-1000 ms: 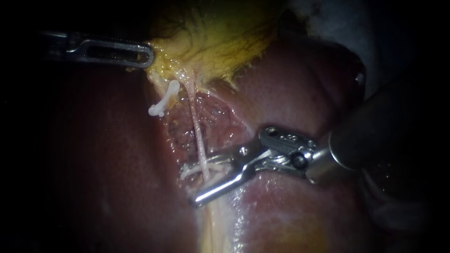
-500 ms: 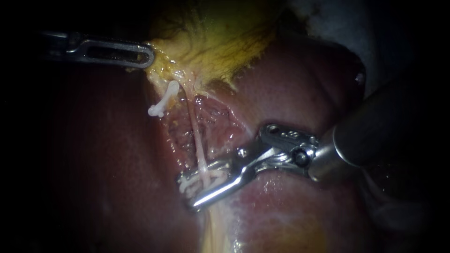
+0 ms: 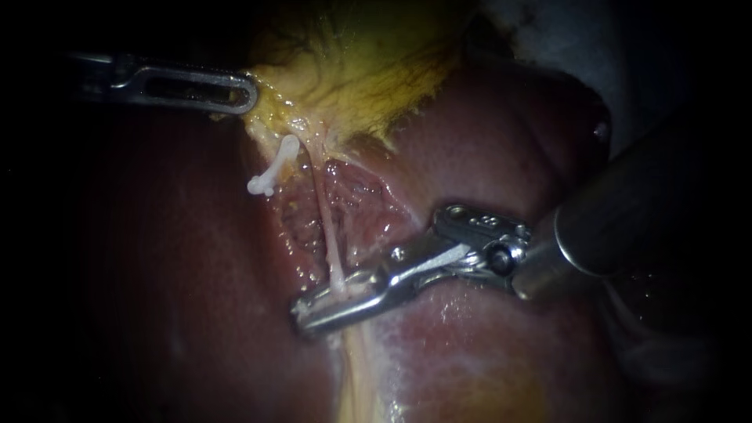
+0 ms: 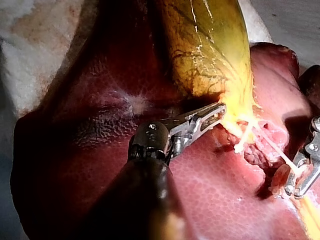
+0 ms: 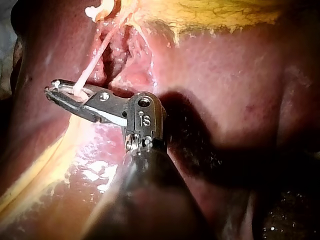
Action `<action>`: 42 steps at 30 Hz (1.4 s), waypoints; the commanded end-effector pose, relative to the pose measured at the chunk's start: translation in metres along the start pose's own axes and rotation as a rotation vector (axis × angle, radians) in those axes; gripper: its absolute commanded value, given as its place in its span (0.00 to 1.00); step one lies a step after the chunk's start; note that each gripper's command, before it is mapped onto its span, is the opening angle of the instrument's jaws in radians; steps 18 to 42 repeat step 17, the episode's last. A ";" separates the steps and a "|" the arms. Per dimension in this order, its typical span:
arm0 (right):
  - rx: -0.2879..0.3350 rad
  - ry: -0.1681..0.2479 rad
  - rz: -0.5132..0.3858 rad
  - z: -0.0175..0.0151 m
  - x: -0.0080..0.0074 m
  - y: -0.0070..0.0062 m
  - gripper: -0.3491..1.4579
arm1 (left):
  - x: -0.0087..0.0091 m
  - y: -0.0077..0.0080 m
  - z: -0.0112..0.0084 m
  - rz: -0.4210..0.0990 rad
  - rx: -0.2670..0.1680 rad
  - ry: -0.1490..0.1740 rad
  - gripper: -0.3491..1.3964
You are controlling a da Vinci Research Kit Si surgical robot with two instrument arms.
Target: Clipping first clip right tube
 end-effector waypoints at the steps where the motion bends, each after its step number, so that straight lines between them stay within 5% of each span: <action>1: 0.000 0.000 -0.001 0.0000 0.0000 0.0000 0.04 | 0.0000 0.0000 0.0000 0.000 0.000 0.000 0.00; 10: -0.029 -0.046 0.039 -0.0001 -0.0001 0.0001 0.00 | 0.0000 0.0000 0.0000 0.000 0.000 0.000 0.00; 42: -0.030 -0.045 0.039 -0.0004 0.0000 0.0003 0.00 | 0.0000 -0.0001 0.0000 0.000 0.000 0.000 0.00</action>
